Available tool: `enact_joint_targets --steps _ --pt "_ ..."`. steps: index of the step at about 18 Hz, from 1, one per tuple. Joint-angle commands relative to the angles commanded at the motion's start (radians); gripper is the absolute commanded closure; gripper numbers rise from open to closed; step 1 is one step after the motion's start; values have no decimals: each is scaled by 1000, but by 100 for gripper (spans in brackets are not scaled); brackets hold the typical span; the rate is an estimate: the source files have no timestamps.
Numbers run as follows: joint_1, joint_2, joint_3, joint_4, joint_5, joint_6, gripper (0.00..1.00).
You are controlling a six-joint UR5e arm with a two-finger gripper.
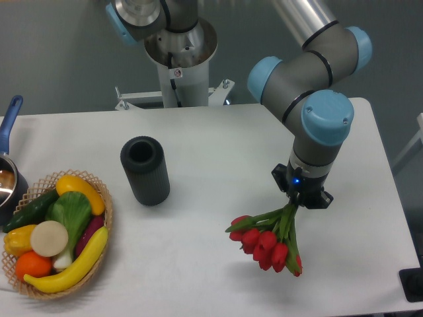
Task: Insert the flowers into the vase
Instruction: 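Carry the red tulip bunch with the gripper toward the black vase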
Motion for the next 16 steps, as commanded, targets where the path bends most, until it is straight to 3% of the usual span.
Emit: enact_joint_targets --steps 13,16 --pt "-40 0 -3 3 -14 -40 98" --pt "-55 -2 -2 6 -84 -103 98"
